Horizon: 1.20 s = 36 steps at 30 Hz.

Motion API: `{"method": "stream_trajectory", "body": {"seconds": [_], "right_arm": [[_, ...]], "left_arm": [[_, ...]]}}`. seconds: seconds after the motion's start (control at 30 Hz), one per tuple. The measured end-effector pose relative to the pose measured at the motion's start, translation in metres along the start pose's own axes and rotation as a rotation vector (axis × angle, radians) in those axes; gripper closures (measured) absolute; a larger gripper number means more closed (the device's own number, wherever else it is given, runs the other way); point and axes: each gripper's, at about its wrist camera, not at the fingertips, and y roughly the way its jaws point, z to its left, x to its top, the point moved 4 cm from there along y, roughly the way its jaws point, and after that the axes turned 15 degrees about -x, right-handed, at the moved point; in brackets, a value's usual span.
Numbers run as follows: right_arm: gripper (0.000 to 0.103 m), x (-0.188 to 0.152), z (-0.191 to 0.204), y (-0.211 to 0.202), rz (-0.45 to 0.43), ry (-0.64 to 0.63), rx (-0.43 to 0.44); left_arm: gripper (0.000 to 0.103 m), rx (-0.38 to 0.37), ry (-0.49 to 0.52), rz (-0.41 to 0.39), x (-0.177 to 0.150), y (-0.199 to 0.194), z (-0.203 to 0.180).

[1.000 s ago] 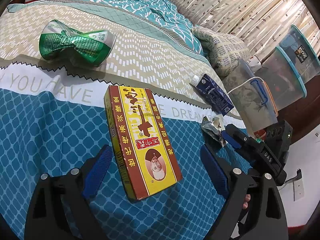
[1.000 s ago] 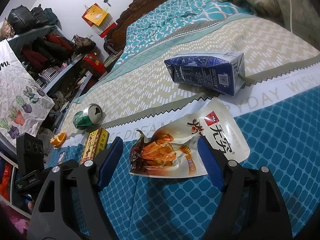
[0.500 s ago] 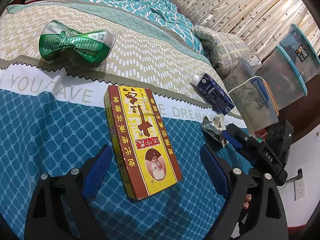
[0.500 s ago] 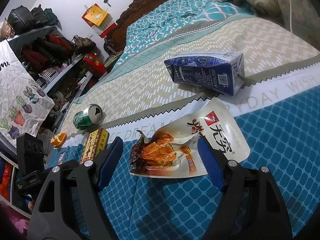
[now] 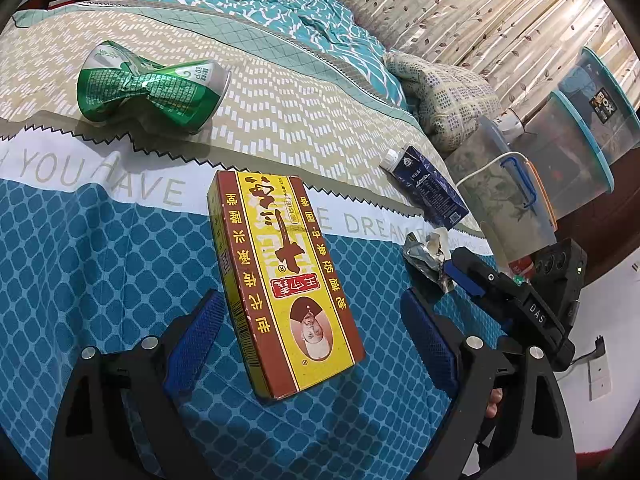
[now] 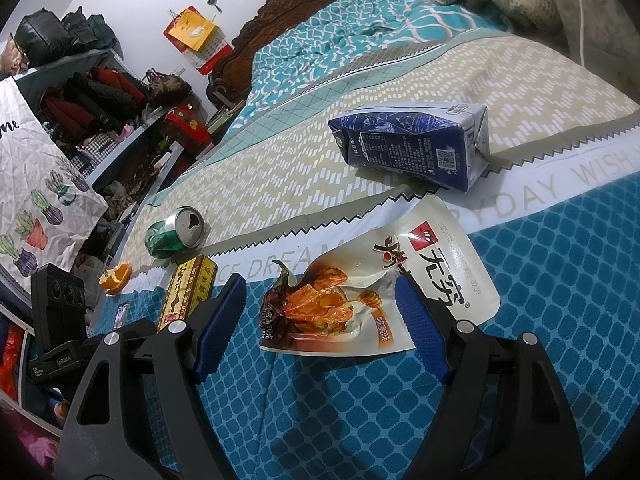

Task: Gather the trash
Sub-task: 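Grasp the snack pouch with the right gripper and hold it above the bed, then grasp the green crushed can with the left gripper while the right holds the snack pouch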

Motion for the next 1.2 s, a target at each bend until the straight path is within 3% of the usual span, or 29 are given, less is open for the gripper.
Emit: {"method": "stream_trajectory", "body": {"seconds": [0.3, 0.4, 0.7, 0.8, 0.87, 0.93, 1.07, 1.2], "right_arm": [[0.026, 0.000, 0.000, 0.000, 0.000, -0.001, -0.001], [0.026, 0.000, 0.000, 0.000, 0.000, 0.000, 0.000], [0.026, -0.001, 0.000, 0.000, 0.000, 0.002, 0.001], [0.026, -0.001, 0.000, 0.000, 0.000, 0.000, -0.001], [0.026, -0.001, 0.000, 0.000, -0.001, -0.002, -0.002], [0.026, -0.002, 0.001, -0.001, -0.002, -0.003, -0.002], [0.025, -0.001, 0.001, 0.000, -0.001, -0.003, -0.002], [0.025, -0.003, 0.005, 0.000, -0.001, -0.028, -0.013]], "left_arm": [[0.016, -0.005, -0.008, 0.002, 0.000, 0.000, 0.001], [0.016, -0.005, -0.028, -0.029, 0.006, -0.012, 0.007], [0.015, 0.057, -0.062, -0.192, 0.067, -0.066, 0.026], [0.015, 0.123, -0.055, -0.240, 0.097, -0.074, 0.032], [0.015, 0.156, -0.115, -0.231, 0.113, -0.074, 0.043], [0.015, 0.122, -0.210, -0.221, 0.119, -0.072, 0.054], [0.015, 0.089, -0.307, -0.227, 0.107, -0.069, 0.062], [0.015, 0.011, -0.394, -0.238, 0.093, -0.066, 0.068]]}}
